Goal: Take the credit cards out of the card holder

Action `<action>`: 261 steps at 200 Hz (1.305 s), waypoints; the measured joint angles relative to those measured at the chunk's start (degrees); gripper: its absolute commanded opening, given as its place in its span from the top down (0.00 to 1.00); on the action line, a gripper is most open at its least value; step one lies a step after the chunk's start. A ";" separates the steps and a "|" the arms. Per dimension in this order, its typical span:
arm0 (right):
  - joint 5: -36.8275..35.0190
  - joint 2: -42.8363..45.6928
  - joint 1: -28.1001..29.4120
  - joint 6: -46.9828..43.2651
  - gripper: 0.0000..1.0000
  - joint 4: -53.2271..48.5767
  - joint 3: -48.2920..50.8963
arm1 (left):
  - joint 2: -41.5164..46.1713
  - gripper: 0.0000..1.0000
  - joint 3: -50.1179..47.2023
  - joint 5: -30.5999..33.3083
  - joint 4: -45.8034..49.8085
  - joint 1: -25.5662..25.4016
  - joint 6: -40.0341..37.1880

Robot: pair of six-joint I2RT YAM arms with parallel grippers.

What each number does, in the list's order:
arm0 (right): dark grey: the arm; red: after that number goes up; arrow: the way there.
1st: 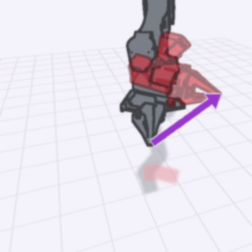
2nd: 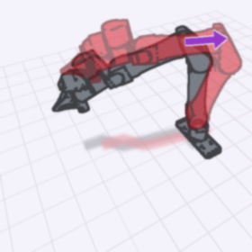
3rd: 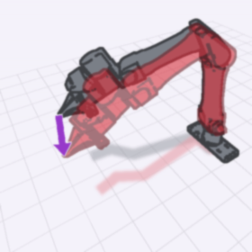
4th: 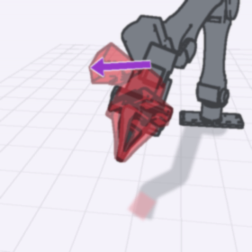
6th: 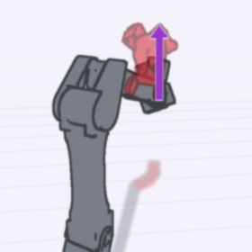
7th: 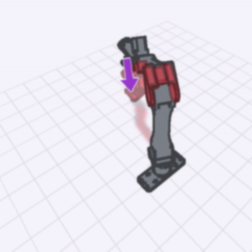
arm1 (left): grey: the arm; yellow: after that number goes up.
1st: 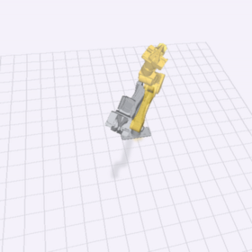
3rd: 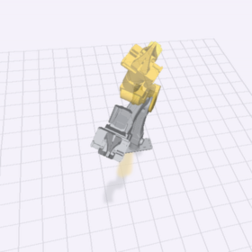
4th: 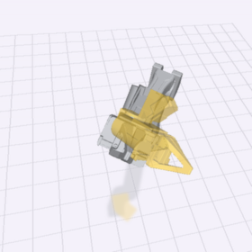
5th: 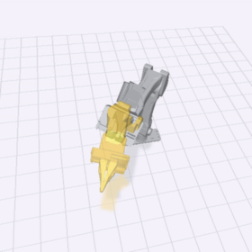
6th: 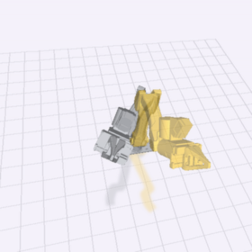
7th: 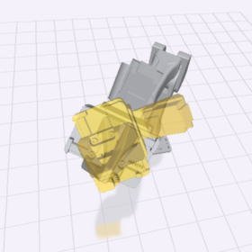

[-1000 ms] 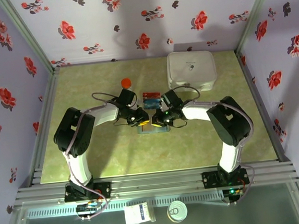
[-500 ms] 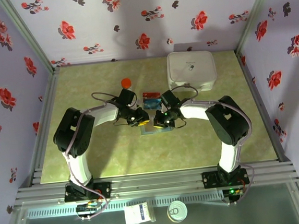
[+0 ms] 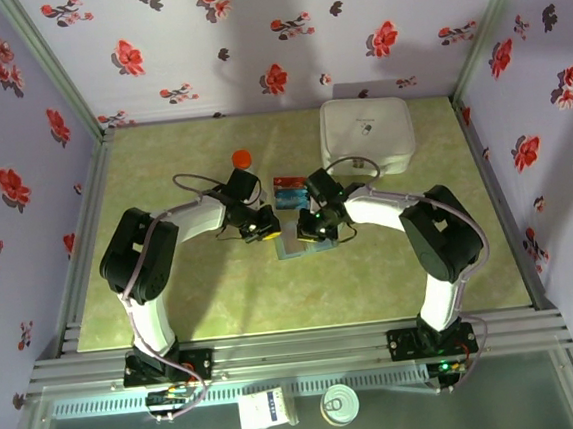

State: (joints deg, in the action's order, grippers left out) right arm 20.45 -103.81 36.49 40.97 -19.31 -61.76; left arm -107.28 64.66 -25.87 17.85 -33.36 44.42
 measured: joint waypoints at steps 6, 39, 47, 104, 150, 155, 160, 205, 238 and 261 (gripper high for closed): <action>0.00 0.00 0.15 -0.02 0.82 0.02 -0.13 | 0.00 0.94 0.00 0.24 0.15 0.00 -0.17; 1.16 -0.04 0.94 -0.02 0.84 0.63 -0.48 | -0.39 0.96 -0.02 1.22 0.92 0.04 -1.16; 1.75 -0.24 1.16 0.00 0.83 0.85 -0.74 | -0.57 0.96 -0.07 1.51 1.07 0.17 -1.49; 1.95 -3.58 1.86 -0.24 0.80 -0.24 -3.43 | -0.72 0.96 -0.11 3.04 3.17 1.46 -3.48; 1.11 -3.85 0.44 -1.53 0.81 -2.69 -3.80 | -0.76 0.97 -0.11 3.39 4.17 1.79 -4.59; 1.03 -3.85 0.13 -1.66 0.81 -2.93 -3.85 | -0.76 0.96 -0.11 3.39 4.24 1.79 -4.63; 0.94 -3.85 -0.15 -1.95 0.81 -3.17 -3.87 | -0.76 0.97 -0.11 3.39 4.33 1.84 -4.72; 1.60 -3.85 -2.23 -4.52 0.82 -4.28 -3.93 | -0.76 0.97 -0.11 3.39 4.35 2.10 -4.81; 4.63 -3.85 -3.82 -6.73 0.83 -3.02 -2.93 | -0.76 0.96 -0.11 3.39 4.48 2.40 -5.03; 8.61 -3.85 -5.60 -7.54 0.83 0.63 -0.39 | -0.74 0.95 -0.11 3.39 4.63 2.75 -5.20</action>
State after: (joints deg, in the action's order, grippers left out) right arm 29.06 -107.66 30.89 33.43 -18.68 -62.15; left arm -108.03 64.55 -22.48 22.48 -30.61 39.22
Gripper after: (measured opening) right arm 0.172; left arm 0.045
